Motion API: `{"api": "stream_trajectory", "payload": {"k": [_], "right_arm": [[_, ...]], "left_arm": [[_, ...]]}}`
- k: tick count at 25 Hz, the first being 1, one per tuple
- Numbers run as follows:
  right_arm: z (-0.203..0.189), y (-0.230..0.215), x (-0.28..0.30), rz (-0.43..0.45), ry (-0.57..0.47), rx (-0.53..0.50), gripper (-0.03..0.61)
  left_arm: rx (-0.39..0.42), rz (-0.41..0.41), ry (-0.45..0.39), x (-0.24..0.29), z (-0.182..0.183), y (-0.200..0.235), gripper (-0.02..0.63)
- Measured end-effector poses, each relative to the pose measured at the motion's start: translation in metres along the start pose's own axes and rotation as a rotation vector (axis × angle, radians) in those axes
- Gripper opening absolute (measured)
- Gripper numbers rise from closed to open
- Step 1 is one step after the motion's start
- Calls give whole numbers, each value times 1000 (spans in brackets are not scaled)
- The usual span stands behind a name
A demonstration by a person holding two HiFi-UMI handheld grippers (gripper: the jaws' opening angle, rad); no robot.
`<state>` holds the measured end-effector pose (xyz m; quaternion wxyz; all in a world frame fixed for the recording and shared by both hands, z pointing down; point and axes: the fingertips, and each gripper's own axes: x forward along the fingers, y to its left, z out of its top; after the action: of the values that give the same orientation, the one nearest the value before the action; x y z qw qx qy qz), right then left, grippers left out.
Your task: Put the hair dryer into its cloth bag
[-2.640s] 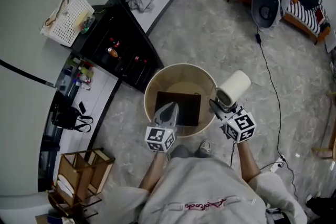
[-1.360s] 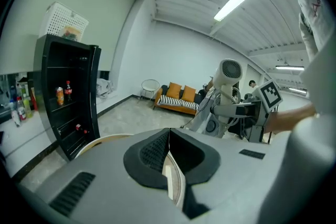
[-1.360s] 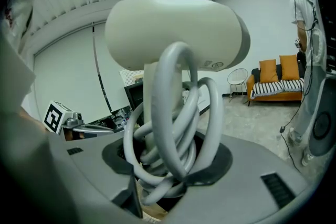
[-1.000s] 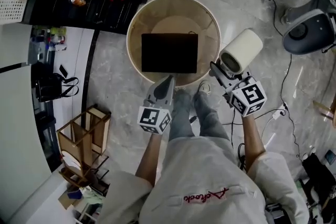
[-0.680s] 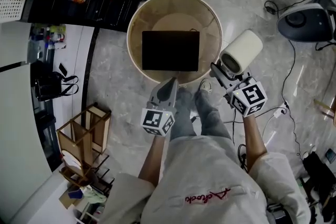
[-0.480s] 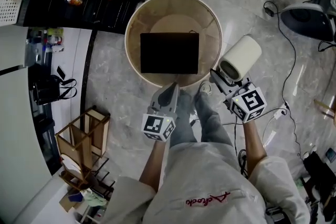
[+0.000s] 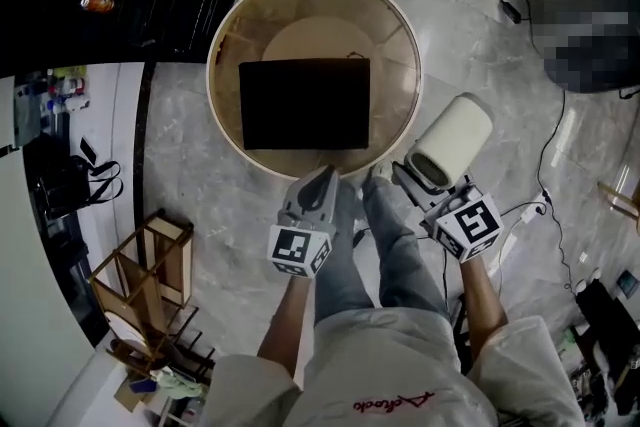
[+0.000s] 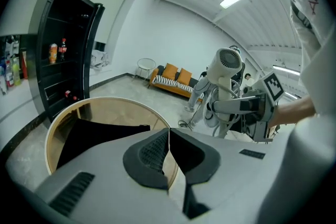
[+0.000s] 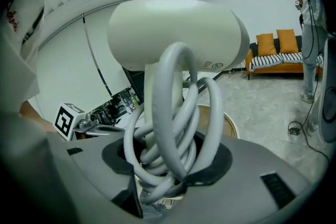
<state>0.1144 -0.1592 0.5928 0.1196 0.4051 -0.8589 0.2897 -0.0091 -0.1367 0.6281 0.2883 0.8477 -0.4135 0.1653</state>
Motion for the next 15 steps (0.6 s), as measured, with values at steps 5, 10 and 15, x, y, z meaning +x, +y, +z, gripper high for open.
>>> {"api": "stream_trajectory", "payload": {"k": [5,10,15], "right_arm": [[-38,-9,12,12,30,26,241],[-54,-17,19,8,25,24,241],[-59,-30,20,-9,2,34,241]], "left_arm": [[67,-25,51,45,-23,19,32],[110,-28,98,88,-39,38,32],[102,-16,173,116,-75,43,32]]}}
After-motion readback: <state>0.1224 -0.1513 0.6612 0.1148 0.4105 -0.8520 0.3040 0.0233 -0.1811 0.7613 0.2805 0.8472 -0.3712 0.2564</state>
